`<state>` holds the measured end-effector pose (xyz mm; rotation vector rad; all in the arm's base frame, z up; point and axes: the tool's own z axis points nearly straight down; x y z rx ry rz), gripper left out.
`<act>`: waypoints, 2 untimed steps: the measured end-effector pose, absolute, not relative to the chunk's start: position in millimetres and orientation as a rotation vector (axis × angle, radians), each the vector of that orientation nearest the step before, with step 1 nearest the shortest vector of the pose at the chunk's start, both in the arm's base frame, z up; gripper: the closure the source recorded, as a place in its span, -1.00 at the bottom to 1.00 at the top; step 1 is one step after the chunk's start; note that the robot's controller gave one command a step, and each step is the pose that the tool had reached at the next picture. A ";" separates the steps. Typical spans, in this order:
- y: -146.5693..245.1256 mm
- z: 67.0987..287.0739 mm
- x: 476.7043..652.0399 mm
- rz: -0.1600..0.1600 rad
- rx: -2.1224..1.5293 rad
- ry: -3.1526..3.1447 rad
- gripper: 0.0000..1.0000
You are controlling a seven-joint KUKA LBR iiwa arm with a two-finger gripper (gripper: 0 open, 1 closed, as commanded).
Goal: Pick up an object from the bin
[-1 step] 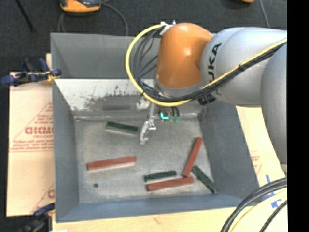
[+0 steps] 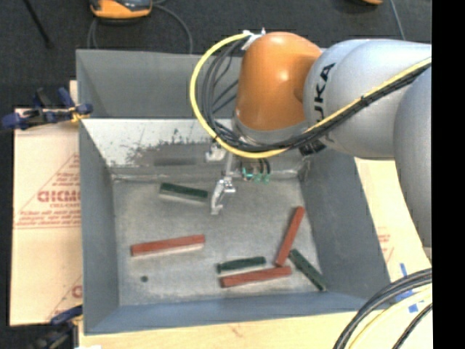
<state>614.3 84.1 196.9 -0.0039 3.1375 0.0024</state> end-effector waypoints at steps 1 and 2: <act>83.2 83.8 642.7 0.008 -0.022 3.118 1.00; 83.2 83.8 642.7 0.008 -0.021 3.118 1.00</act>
Offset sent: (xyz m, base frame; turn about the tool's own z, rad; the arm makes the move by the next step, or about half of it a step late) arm 0.0000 0.0000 0.0000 0.0000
